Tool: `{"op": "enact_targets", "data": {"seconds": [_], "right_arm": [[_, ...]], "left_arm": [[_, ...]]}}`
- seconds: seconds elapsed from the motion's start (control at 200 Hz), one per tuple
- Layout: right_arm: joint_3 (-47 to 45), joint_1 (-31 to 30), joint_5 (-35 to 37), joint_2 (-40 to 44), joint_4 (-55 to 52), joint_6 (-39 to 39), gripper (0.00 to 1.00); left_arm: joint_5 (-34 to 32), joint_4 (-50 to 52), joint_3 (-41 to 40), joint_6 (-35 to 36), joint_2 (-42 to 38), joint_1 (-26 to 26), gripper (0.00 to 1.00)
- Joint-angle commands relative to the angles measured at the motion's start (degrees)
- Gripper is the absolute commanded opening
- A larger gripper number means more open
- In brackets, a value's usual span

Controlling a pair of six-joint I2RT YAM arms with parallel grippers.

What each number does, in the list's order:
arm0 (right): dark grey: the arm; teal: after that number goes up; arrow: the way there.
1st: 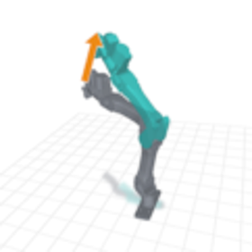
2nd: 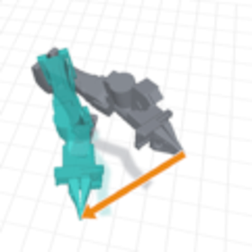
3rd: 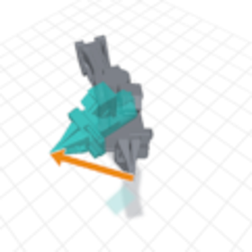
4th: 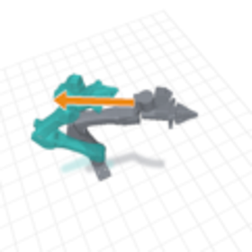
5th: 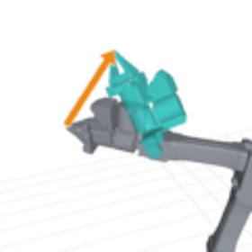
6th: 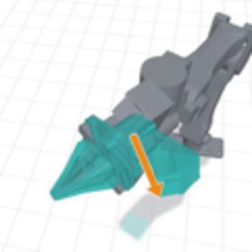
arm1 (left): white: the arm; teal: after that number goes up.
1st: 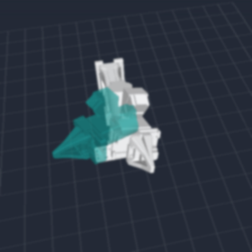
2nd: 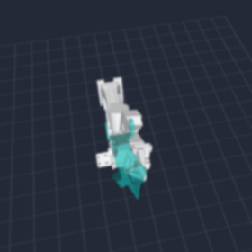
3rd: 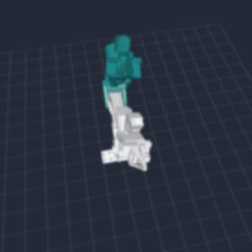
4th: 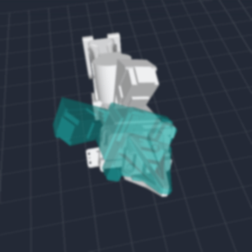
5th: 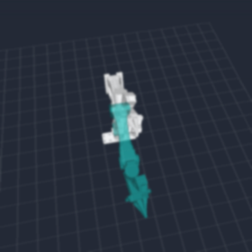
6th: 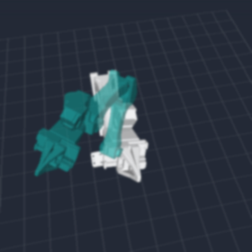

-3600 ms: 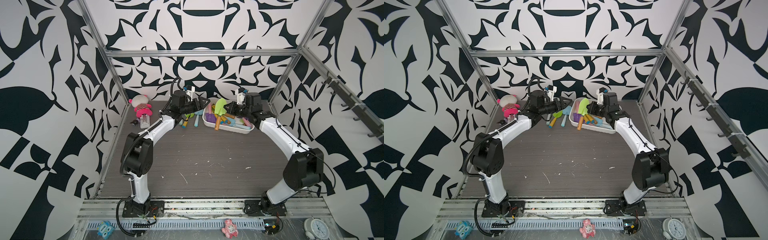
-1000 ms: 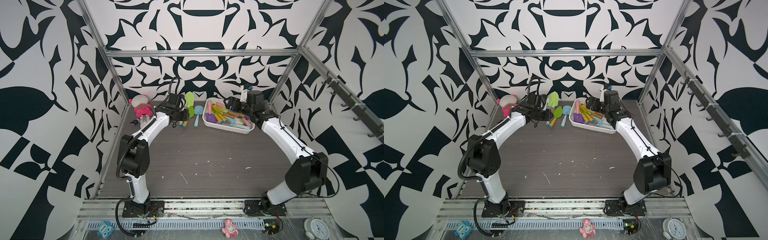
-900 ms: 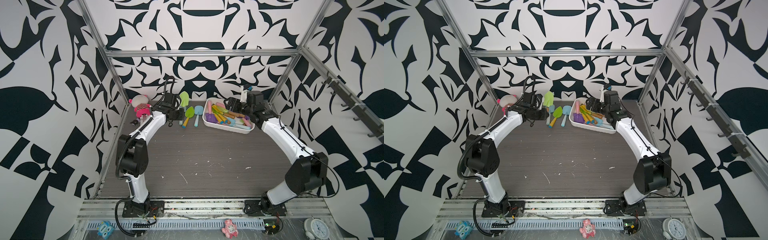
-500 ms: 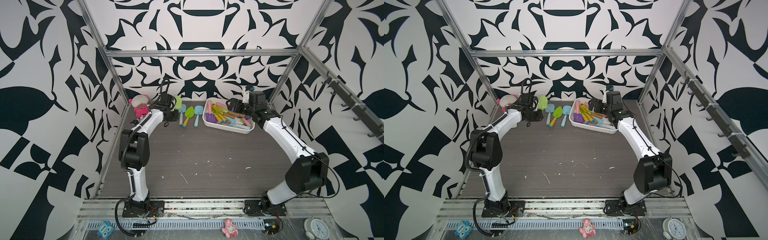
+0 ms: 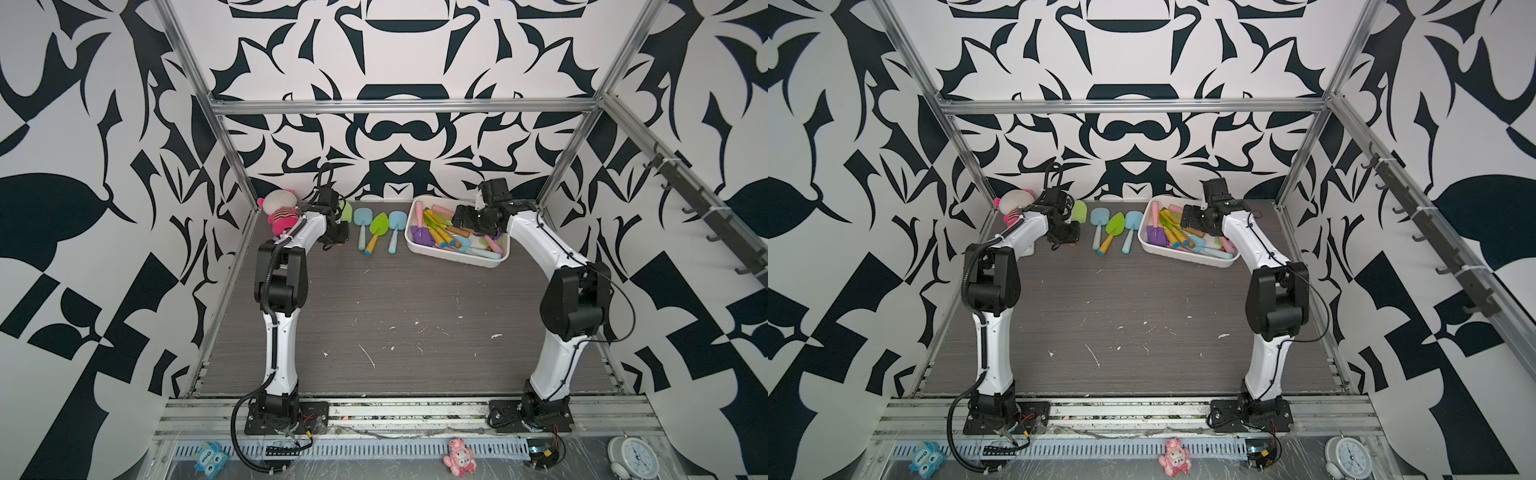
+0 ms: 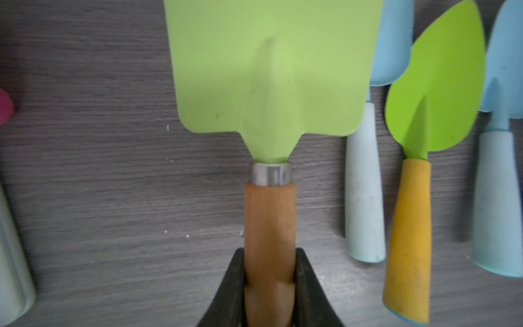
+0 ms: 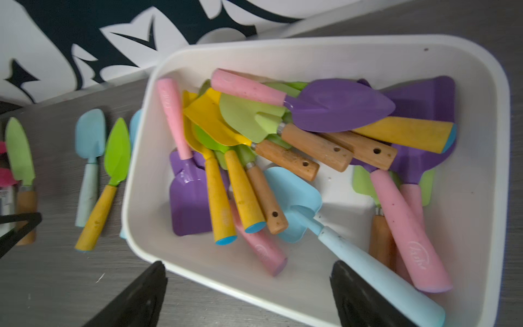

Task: Take the shovel out of the storage box
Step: Place the shovel at the center of the board.

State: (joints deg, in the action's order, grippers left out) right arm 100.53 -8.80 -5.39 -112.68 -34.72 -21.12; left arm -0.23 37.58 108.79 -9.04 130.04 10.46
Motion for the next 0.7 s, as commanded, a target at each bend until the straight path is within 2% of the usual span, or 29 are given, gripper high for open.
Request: {"op": "enact_targets", "data": {"seconds": [0.0, 0.105, 0.28, 0.345, 0.495, 0.695], "right_arm": [[6.9, 2.5, 0.8, -3.7, -3.1, 1.8, 0.91], [11.2, 3.5, -2.4, -8.8, -3.6, 2.5, 0.89], [17.7, 3.8, -8.2, -16.1, -3.4, 3.3, 0.83], [20.0, 3.8, -8.8, -18.2, -3.7, 4.0, 0.8], [23.5, 3.8, -9.3, -22.0, -4.1, 5.3, 0.74], [27.3, 3.7, -9.5, -27.0, -5.7, 6.9, 0.65]], "left_arm": [[0.4, 2.4, 3.6, 1.2, 2.7, -0.2, 0.12], [1.3, 2.9, 5.5, 1.1, 4.7, -0.2, 0.2], [2.2, 2.3, 5.2, -0.1, 4.8, -0.1, 0.51], [2.7, 1.6, 4.4, -0.6, 3.7, 0.0, 0.58], [3.5, 1.0, 2.9, -2.1, -0.6, 0.1, 0.63], [4.4, -0.3, -3.3, -4.9, -11.6, 0.3, 0.69]]}}
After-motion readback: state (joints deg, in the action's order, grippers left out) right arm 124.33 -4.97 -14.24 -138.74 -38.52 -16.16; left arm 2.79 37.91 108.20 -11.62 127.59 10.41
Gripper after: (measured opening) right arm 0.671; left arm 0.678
